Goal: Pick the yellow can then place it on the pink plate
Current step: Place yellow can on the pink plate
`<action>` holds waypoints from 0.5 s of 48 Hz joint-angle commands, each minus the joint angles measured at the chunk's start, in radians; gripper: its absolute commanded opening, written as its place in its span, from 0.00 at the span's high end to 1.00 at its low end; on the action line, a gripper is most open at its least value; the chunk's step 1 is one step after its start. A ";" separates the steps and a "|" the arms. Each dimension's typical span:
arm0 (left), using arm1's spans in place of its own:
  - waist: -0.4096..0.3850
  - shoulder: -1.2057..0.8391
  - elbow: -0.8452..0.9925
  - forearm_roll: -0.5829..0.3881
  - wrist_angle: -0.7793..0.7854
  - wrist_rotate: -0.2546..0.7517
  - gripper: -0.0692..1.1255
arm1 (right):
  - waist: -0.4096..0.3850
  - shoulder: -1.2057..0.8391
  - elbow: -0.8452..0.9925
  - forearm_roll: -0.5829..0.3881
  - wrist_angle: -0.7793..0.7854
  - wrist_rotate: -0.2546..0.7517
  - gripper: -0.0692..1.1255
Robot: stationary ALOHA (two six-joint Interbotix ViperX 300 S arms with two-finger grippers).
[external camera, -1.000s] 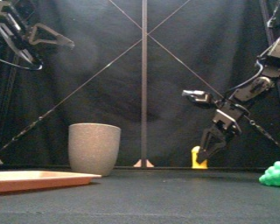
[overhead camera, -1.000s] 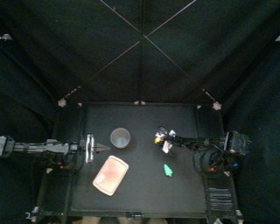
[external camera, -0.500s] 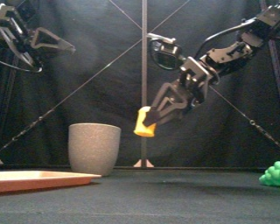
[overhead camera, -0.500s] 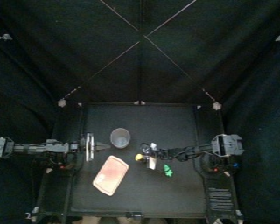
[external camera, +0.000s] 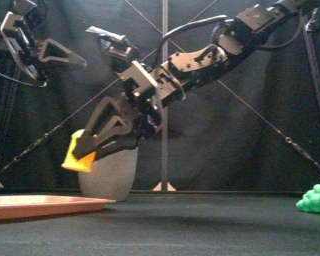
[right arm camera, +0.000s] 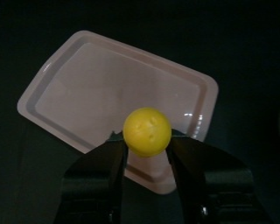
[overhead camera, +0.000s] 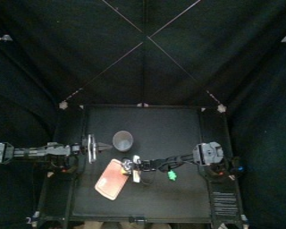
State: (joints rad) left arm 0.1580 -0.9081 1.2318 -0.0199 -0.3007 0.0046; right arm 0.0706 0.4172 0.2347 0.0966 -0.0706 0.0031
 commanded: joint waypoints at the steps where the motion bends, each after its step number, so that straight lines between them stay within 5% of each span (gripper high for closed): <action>1: 0.008 0.005 -0.014 -0.003 -0.005 0.002 0.95 | 0.002 0.031 -0.092 -0.005 0.012 0.002 0.40; 24: 0.011 0.005 -0.003 -0.003 -0.002 0.000 0.95 | 0.011 0.143 -0.222 -0.005 0.060 0.003 0.36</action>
